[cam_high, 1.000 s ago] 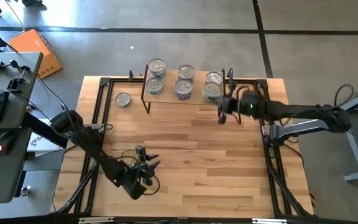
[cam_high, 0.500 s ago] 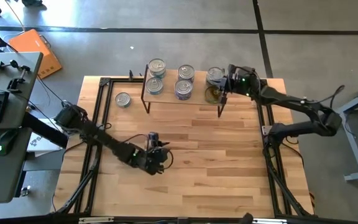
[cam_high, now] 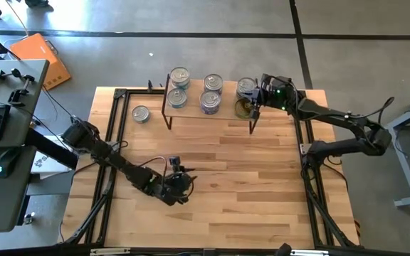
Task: Stack canned seafood by type on shelf
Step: Stack the green tuna can on top of the green tuna can on the shelf, then stack the yellow blue tuna can on top of the yellow blue tuna can on the shelf
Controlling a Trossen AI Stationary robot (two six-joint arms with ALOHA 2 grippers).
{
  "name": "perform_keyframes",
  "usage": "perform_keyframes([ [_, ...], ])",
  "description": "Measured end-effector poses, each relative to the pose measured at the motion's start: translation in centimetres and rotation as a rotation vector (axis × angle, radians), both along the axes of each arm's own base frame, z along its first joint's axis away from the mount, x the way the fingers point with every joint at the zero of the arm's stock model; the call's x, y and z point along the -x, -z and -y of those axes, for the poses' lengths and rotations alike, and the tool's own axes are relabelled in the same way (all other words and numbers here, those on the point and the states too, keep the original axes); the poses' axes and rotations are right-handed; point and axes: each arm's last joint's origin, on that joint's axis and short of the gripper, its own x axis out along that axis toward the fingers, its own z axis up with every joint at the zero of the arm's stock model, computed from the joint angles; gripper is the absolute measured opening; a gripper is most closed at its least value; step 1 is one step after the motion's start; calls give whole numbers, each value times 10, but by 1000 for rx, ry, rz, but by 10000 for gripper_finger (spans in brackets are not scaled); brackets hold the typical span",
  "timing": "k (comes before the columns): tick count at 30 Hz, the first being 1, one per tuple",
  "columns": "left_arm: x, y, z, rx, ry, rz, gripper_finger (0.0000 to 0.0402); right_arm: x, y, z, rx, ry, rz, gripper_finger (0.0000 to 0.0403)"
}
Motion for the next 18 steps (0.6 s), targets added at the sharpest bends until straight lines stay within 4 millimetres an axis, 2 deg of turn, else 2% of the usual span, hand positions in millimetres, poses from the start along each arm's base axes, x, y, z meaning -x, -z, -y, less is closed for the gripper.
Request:
perform_keyframes([
  [6, 4, -7, 17, 14, 2, 56, 131, 4, -8, -4, -16, 10, 53, 89],
  [10, 6, -15, 27, -27, -6, 80, 131, 9, -21, -13, 1, 9, 107, 129],
  [14, 11, -25, 36, -49, -8, 90, 131, 13, -38, -33, -61, -18, 225, 141],
  [18, 34, -43, 39, -35, -64, 136, 131, 10, -49, -68, -174, -247, 287, 142],
])
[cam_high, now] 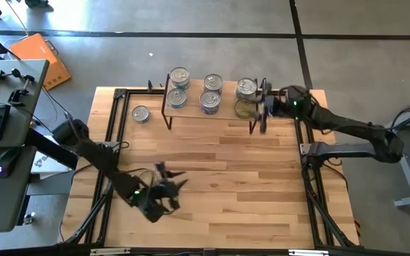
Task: Stack canned seafood by type on shelf
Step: Stack the yellow blue tuna can on top of the yellow blue tuna can on the shelf
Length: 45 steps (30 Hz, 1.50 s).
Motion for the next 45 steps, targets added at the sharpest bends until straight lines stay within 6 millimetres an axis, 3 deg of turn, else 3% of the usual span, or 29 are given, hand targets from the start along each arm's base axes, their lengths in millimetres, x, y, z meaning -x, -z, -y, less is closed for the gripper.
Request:
perform_keyframes([
  [5, 51, -16, -11, 15, -148, 125, 131, -16, 3, -58, -46, -296, -28, 142],
  [9, 76, -31, -40, 179, -300, 234, 131, -25, 13, -104, -28, -399, -96, 142],
  [14, 85, -44, -94, 291, -626, 136, 131, -36, 34, -152, -14, -485, -208, 142],
  [18, 82, -43, -132, 318, -827, -8, 131, -46, 59, -181, -43, -552, -313, 142],
  [26, 84, -5, -198, 468, -954, -250, 131, -61, 99, -234, -137, -637, -360, 142],
  [34, 100, 30, -247, 497, -1036, -367, 131, -48, 100, -266, -128, -551, -292, 142],
  [38, 108, 33, -263, 464, -1092, -443, 131, -42, 95, -273, -116, -529, -244, 142],
  [45, 105, 31, -280, 416, -988, -482, 134, -41, 93, -276, -118, -517, -210, 142],
])
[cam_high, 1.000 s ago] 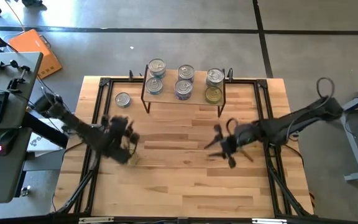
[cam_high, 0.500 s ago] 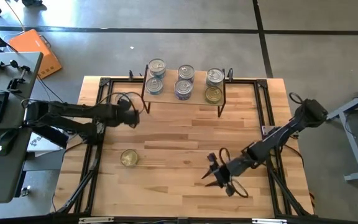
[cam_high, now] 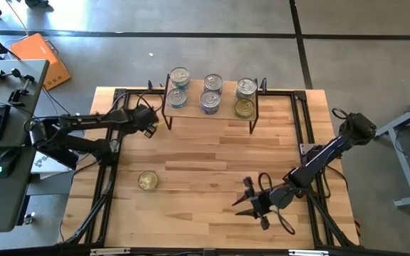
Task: Stack canned seafood by type on shelf
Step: Stack the yellow blue tuna can on top of the yellow blue tuna can on the shelf
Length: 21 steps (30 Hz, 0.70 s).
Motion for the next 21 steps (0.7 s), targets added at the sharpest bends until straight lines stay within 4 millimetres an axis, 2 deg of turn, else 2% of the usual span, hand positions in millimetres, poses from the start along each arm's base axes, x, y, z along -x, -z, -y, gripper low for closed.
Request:
perform_keyframes([
  [6, -3, 4, -20, 32, 89, 4, 138, 0, -1, 0, -11, 2, 6, 142],
  [13, -2, 24, -38, 147, 113, -56, 138, 0, -1, 0, -13, 2, 5, 142],
  [17, -1, 31, -39, 189, 113, -92, 131, 0, -1, 0, -13, 2, 4, 142],
  [21, -2, 28, -32, 223, 127, -70, 99, 0, -1, 0, -12, 1, 4, 142],
])
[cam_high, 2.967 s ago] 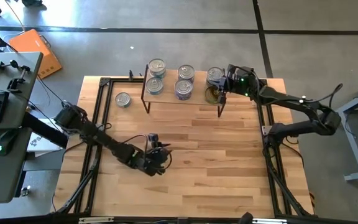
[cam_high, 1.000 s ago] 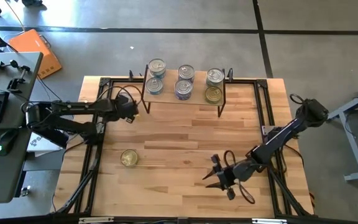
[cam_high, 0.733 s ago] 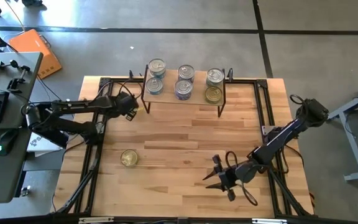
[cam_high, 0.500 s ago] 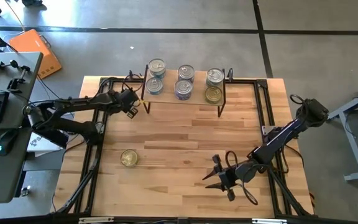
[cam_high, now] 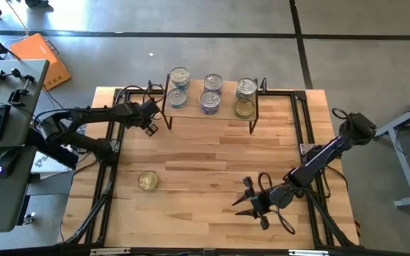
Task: Stack canned seafood by type on shelf
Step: Stack the yellow blue tuna can on top of the yellow blue tuna can on the shelf
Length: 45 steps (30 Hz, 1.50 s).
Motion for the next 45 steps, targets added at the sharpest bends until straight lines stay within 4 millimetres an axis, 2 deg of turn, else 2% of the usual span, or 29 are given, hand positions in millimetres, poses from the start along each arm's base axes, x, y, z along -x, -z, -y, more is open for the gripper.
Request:
perform_keyframes([
  [8, -16, -11, 27, 170, 73, 231, 8, 0, 0, 0, -1, -1, 0, 142],
  [14, -22, -15, 60, 338, 76, 286, 3, 0, 0, 0, -1, -1, 0, 142],
  [21, -38, -13, 105, 514, 198, 346, 1, 0, 0, 0, 6, -4, 2, 142],
  [29, -62, -2, 159, 545, 435, 422, 1, 0, 0, 0, 30, -14, 10, 142],
  [34, -68, -3, 180, 552, 514, 483, 1, 0, 0, 0, 30, -14, 10, 142],
  [39, -73, -18, 191, 489, 531, 455, 0, 0, 0, 0, 30, -12, 10, 142],
  [45, -77, -50, 207, 306, 571, 381, 0, 0, 0, 0, 23, -9, 8, 142],
])
